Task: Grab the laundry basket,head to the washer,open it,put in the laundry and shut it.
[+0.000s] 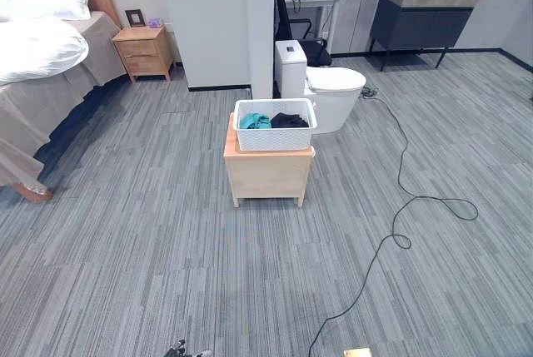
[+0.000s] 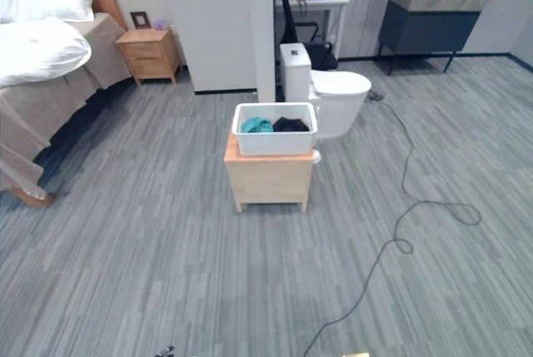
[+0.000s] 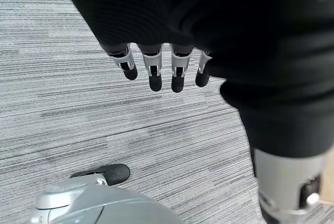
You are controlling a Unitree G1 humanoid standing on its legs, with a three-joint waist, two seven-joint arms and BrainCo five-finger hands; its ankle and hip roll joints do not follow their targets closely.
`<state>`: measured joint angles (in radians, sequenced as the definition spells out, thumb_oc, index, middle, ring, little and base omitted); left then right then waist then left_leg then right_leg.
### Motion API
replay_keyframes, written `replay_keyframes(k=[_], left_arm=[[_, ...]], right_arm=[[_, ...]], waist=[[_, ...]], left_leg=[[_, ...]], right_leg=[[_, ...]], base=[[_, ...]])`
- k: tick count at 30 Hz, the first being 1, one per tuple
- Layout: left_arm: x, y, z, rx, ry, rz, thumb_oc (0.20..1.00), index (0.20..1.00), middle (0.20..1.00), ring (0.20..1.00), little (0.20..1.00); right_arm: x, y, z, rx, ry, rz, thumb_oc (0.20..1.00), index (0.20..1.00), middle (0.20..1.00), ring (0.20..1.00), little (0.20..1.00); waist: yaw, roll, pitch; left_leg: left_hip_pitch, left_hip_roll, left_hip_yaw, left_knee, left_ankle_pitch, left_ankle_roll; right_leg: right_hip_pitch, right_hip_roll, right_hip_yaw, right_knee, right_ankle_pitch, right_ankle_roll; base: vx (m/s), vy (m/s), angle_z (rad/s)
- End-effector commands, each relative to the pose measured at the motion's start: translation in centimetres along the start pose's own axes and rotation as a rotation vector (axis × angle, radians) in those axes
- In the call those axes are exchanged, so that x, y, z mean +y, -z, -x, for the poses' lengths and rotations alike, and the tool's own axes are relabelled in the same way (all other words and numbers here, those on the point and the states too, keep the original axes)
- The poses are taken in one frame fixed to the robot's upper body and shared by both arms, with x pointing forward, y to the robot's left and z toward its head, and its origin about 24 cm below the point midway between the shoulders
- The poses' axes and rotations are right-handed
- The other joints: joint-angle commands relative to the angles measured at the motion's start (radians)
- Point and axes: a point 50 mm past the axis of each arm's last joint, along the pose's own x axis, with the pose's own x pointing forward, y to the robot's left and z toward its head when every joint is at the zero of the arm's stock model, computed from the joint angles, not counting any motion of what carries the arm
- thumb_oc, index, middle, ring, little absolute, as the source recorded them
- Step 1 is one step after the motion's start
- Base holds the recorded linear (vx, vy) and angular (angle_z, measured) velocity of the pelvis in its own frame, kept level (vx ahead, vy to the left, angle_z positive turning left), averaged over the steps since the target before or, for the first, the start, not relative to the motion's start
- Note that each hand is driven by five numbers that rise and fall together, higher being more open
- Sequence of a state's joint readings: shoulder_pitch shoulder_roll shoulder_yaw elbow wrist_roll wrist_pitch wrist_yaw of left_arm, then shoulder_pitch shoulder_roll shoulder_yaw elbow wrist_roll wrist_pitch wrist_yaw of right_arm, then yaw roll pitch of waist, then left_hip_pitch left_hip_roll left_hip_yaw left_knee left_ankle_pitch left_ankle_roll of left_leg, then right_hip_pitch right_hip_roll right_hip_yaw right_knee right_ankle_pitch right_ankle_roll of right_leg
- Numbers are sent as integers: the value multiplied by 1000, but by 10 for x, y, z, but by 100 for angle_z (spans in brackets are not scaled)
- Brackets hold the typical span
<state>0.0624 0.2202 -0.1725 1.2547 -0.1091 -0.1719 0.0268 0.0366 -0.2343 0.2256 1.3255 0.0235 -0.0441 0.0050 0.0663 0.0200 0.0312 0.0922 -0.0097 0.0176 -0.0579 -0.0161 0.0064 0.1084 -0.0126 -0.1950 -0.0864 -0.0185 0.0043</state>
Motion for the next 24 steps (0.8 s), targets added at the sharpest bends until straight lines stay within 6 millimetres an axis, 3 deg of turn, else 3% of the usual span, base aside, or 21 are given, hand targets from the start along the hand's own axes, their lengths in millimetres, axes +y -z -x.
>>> replay_keyframes(k=[1, 24], left_arm=[[1, -15, -4, -43, -16, -20, 1000, 1000, 1000, 1000, 1000], [4, -17, -5, -45, -30, 0, 1000, 1000, 1000, 1000, 1000]], right_arm=[[-3, 7, 0, 52, 6, 51, 1000, 1000, 1000, 1000, 1000], [-5, 7, 0, 48, 15, 47, 1000, 1000, 1000, 1000, 1000]], waist=[[-1, -39, -12], [0, -36, -14]], left_leg=[[20, 43, -60, -29, -40, -48], [12, 48, -73, -29, -35, -57]], right_leg=[[-1, -134, 2, -1, 37, 113], [5, -128, -13, -1, 26, 108]], base=[[0, 0, 0], [0, 0, 0]])
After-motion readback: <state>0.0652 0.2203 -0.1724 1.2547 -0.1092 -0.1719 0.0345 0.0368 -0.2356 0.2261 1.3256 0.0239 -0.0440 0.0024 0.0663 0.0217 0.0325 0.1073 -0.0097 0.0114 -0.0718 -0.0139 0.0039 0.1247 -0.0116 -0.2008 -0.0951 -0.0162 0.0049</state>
